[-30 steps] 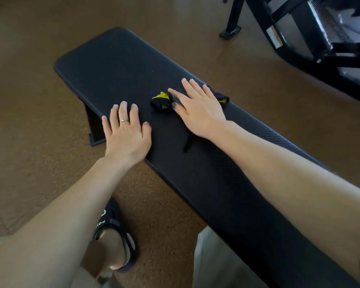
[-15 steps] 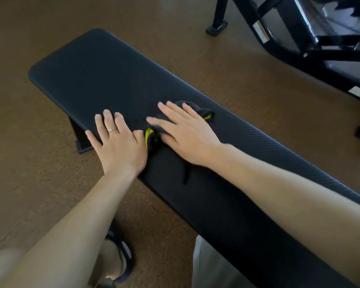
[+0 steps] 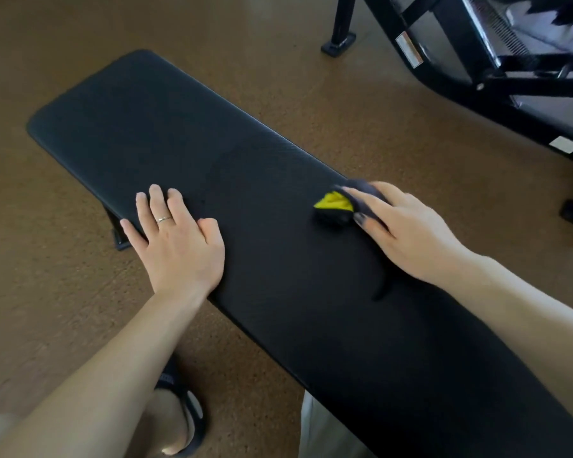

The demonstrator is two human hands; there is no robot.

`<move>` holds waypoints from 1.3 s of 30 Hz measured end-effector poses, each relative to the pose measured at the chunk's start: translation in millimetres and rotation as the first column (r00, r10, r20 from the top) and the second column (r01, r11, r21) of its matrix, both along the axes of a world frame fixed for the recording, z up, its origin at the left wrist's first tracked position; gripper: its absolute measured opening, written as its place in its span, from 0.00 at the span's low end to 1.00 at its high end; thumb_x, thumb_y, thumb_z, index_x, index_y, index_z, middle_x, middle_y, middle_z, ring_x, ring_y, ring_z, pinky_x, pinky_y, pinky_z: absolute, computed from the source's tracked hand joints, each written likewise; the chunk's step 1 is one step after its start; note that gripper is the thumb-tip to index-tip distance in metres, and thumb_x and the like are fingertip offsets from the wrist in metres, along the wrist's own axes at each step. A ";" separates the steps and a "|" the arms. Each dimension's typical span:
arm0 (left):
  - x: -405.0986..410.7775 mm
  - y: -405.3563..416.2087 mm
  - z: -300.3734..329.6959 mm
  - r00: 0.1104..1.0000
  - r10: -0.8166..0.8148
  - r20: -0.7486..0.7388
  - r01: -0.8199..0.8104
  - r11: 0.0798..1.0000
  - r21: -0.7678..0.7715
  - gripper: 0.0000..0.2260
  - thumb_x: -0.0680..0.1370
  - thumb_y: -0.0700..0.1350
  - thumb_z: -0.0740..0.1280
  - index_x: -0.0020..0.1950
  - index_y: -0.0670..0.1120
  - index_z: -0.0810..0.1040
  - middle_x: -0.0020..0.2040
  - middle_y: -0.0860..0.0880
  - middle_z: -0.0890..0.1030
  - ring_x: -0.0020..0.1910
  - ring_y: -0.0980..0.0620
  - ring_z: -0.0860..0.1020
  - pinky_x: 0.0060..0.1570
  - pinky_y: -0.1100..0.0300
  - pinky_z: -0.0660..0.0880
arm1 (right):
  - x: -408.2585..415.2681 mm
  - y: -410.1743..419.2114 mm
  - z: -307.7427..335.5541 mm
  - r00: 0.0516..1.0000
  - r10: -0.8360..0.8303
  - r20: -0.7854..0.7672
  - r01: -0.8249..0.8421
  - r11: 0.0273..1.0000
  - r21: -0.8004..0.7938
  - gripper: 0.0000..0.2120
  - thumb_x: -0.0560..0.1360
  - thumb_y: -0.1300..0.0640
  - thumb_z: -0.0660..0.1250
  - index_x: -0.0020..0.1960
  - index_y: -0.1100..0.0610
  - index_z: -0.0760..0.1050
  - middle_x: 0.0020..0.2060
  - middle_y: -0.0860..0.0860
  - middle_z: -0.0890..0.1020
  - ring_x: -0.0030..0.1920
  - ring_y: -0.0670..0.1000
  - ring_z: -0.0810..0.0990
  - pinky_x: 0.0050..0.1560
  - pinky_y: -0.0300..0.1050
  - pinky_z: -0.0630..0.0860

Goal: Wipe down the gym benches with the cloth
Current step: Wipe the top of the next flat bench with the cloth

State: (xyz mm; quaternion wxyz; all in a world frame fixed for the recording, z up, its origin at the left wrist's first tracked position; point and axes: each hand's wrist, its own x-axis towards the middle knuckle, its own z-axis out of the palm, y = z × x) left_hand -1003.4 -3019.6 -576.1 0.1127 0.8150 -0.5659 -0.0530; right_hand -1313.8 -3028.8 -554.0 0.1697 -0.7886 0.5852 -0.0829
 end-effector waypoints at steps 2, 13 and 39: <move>-0.2 -0.2 -1.4 1.000 0.009 -0.003 -0.009 1.000 -0.013 0.31 0.78 0.52 0.47 0.80 0.40 0.60 0.83 0.41 0.55 0.83 0.41 0.48 0.79 0.36 0.43 | -4.8 4.5 0.1 1.000 0.004 -0.007 -0.004 1.000 0.010 0.24 0.84 0.41 0.52 0.80 0.37 0.59 0.73 0.46 0.69 0.66 0.53 0.72 0.63 0.56 0.76; -2.9 -1.7 0.5 1.000 0.019 -0.024 -0.020 0.999 -0.036 0.31 0.77 0.52 0.48 0.78 0.41 0.63 0.83 0.42 0.57 0.83 0.42 0.50 0.79 0.37 0.43 | 144.0 -137.9 0.4 0.999 0.011 -0.039 -0.013 0.998 -0.054 0.21 0.87 0.47 0.50 0.79 0.45 0.63 0.66 0.56 0.73 0.62 0.63 0.77 0.56 0.54 0.73; 109.2 -39.7 28.6 0.940 -0.308 -0.147 0.308 0.951 -0.021 0.12 0.85 0.48 0.53 0.62 0.51 0.73 0.66 0.47 0.69 0.67 0.40 0.66 0.68 0.45 0.60 | 197.8 74.3 -12.5 0.977 0.115 -0.182 -0.143 0.979 -0.149 0.25 0.86 0.45 0.47 0.82 0.45 0.59 0.82 0.55 0.59 0.82 0.56 0.54 0.81 0.53 0.50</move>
